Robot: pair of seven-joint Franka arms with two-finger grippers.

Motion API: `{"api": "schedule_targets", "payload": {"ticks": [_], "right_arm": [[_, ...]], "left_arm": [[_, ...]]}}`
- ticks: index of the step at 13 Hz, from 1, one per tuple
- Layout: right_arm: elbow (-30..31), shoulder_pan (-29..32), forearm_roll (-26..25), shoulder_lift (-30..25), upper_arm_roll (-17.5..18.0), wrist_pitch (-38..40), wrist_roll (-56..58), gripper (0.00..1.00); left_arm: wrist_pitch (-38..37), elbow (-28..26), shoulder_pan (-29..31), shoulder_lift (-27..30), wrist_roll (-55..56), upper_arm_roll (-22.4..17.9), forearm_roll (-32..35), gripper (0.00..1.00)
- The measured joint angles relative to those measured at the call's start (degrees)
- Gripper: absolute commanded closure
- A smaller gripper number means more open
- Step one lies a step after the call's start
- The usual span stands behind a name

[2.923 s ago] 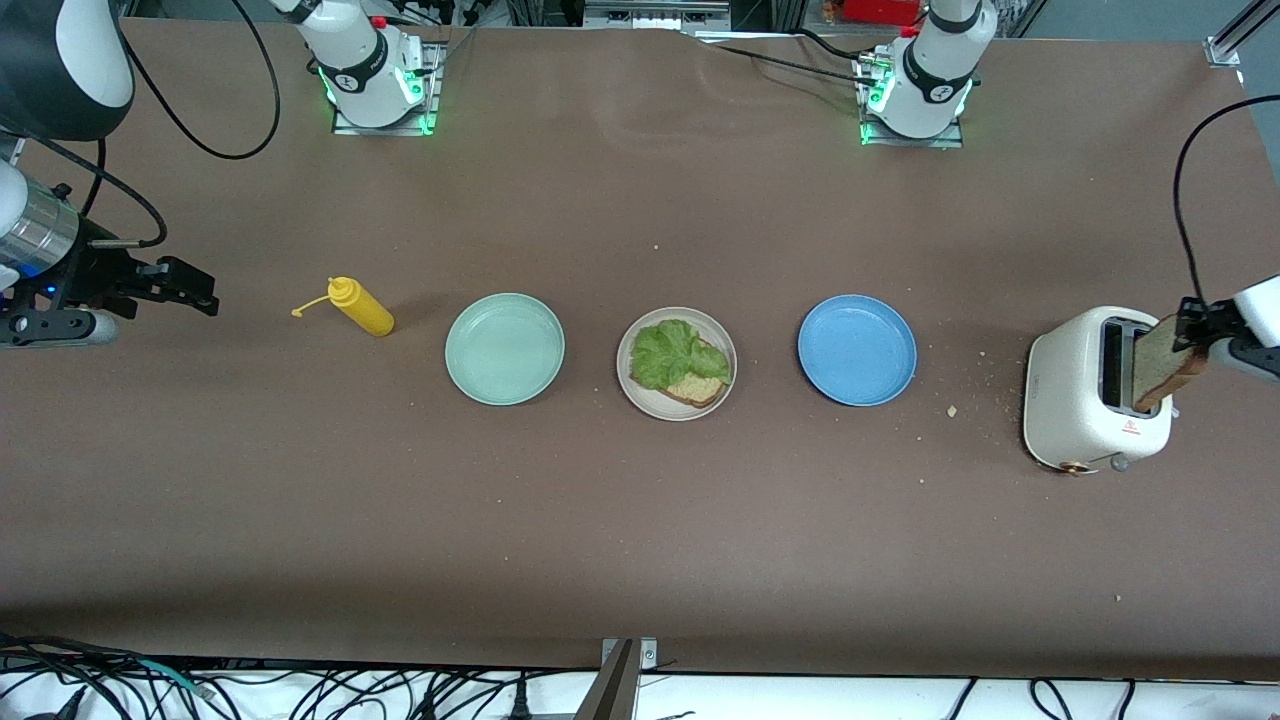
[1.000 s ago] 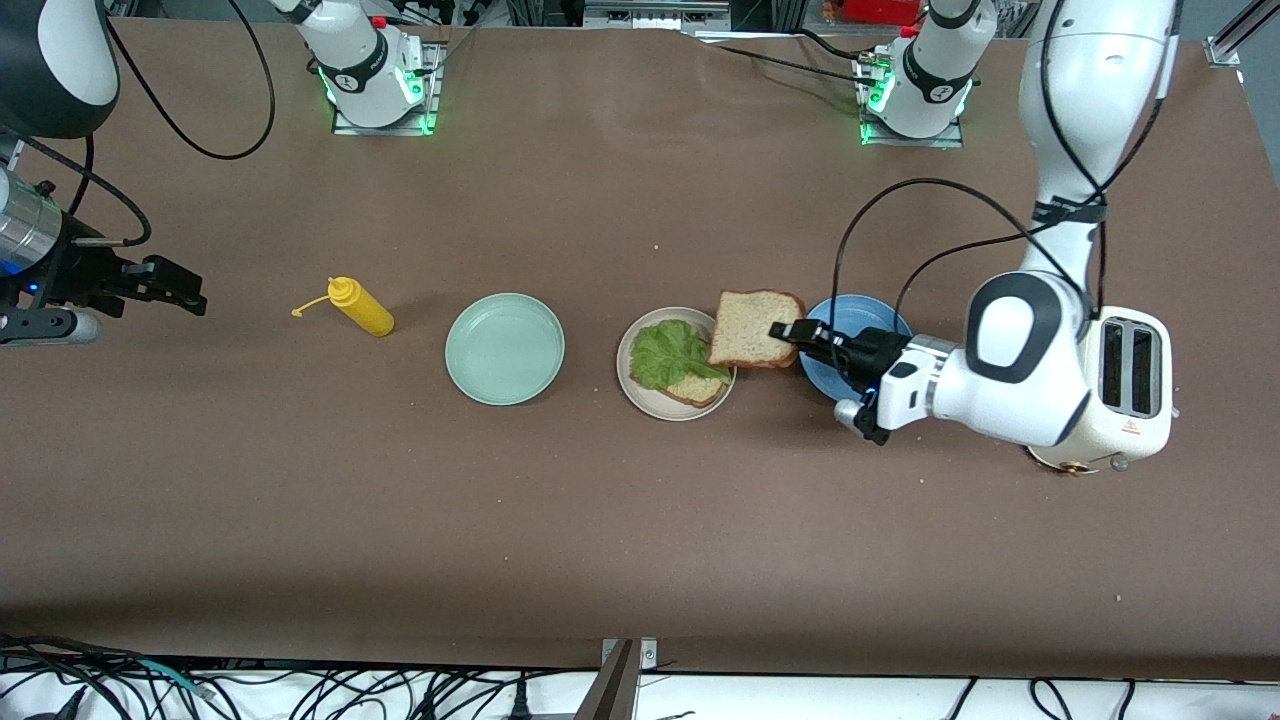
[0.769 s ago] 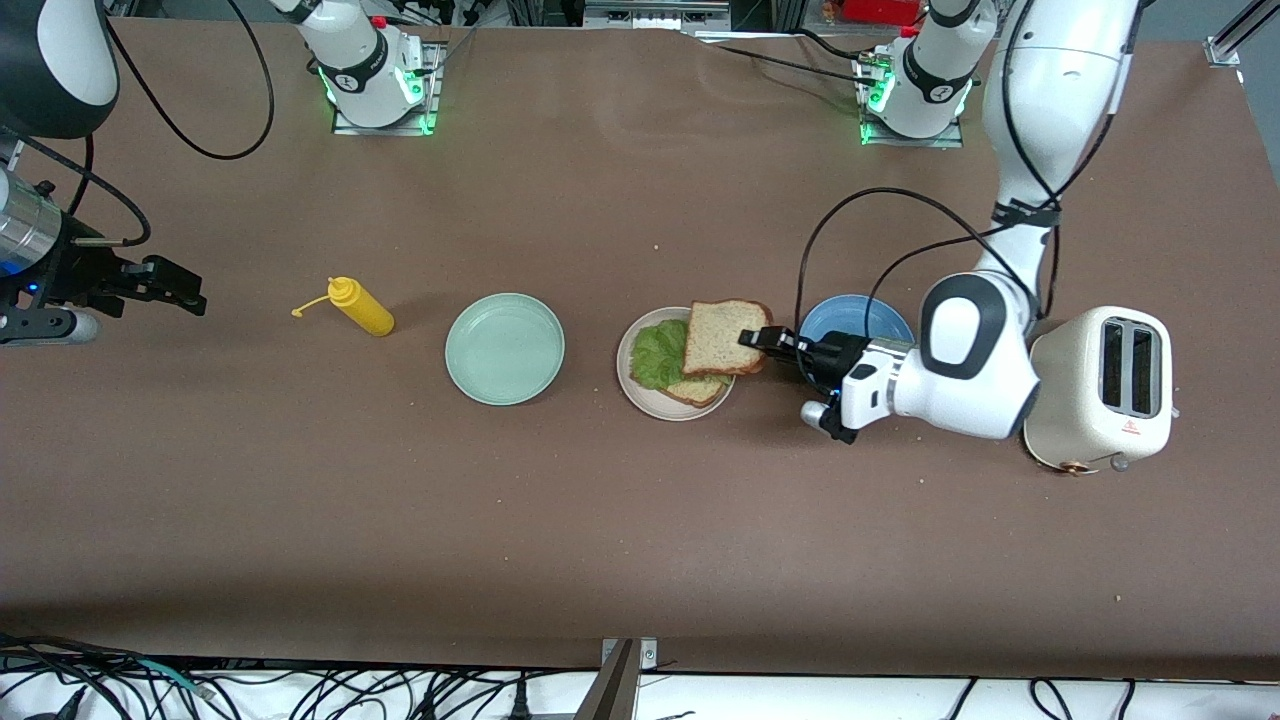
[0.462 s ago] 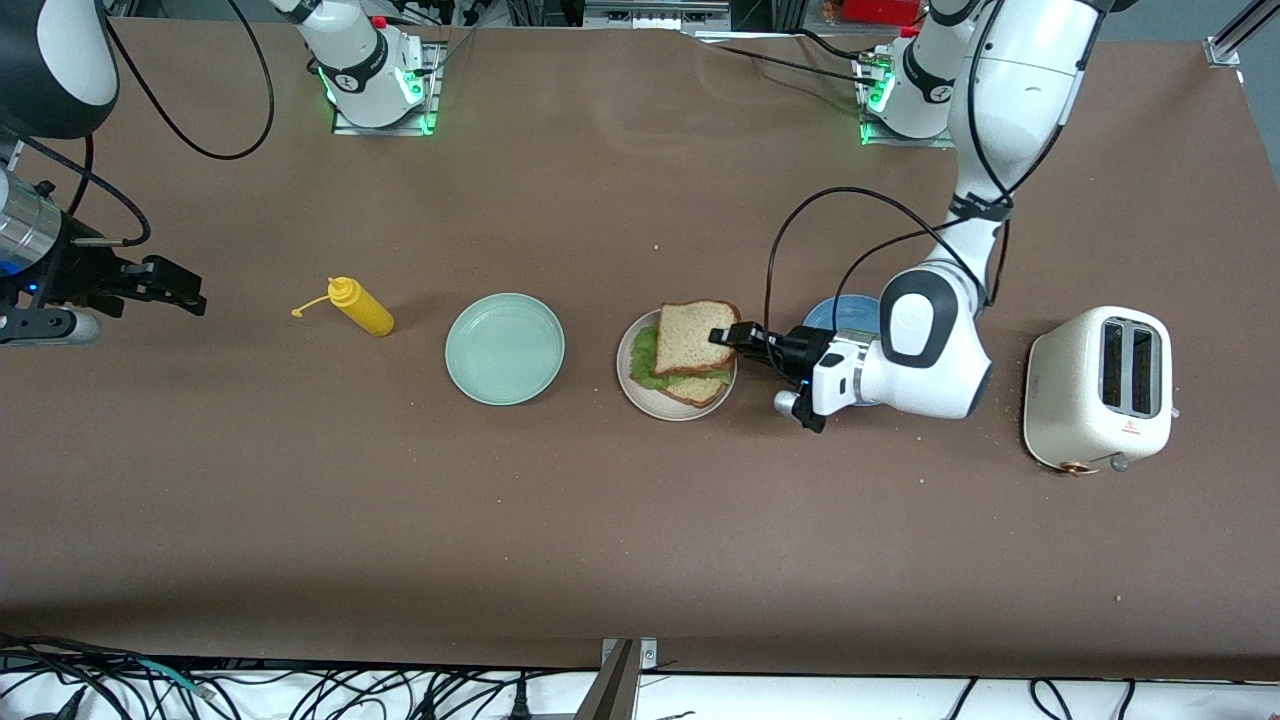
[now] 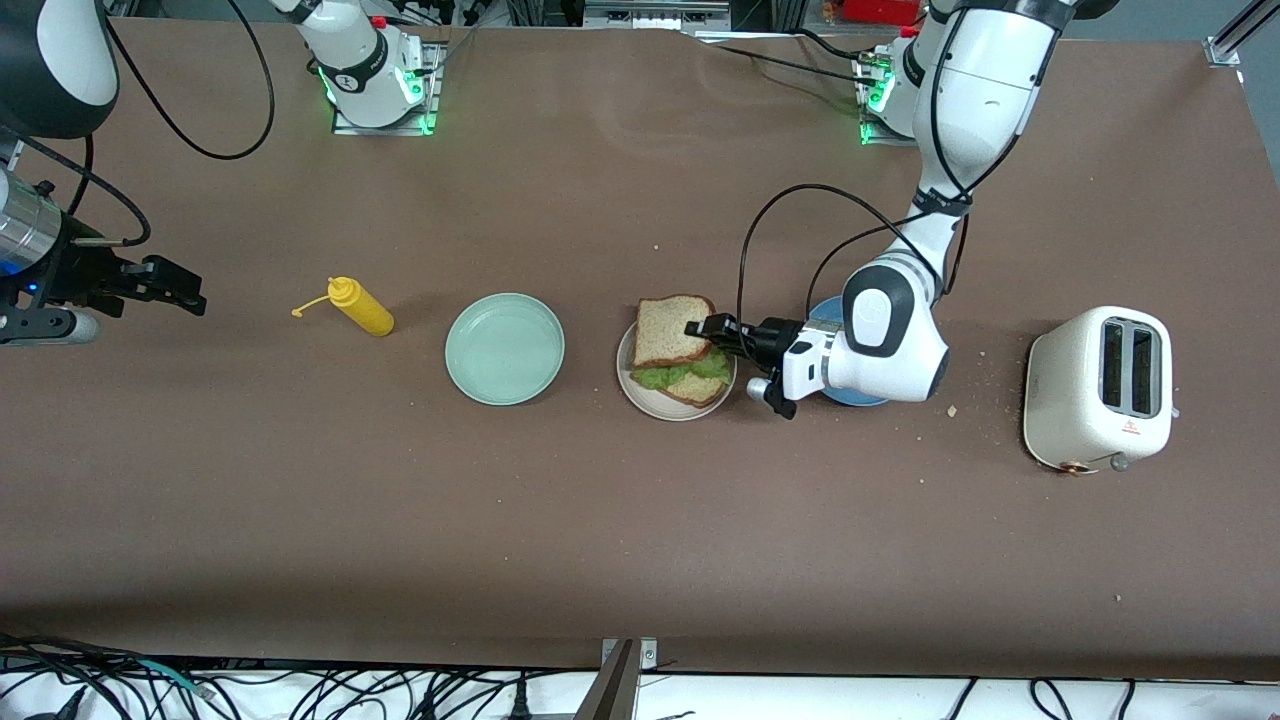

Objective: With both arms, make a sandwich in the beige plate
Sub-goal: 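Carry the toast with the left gripper and lay it on the lettuce, then open the left gripper and withdraw it from the sandwich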

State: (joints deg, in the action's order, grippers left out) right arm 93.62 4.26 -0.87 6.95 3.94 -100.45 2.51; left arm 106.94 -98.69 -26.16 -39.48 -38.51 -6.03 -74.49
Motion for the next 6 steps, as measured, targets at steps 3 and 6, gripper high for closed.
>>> {"api": "schedule_targets", "payload": {"ticks": [3,6], "right_arm": [[0.00,0.00,0.00,0.00,0.00,0.00,-0.01,0.00],[0.00,0.00,0.00,0.00,0.00,0.00,-0.01,0.00]], "left_arm": [[0.12,0.00,-0.09,-0.66,-0.38,-0.13,0.00,0.00],[1.39,0.00,0.03,-0.67,-0.51,-0.86,0.01,0.00]]}}
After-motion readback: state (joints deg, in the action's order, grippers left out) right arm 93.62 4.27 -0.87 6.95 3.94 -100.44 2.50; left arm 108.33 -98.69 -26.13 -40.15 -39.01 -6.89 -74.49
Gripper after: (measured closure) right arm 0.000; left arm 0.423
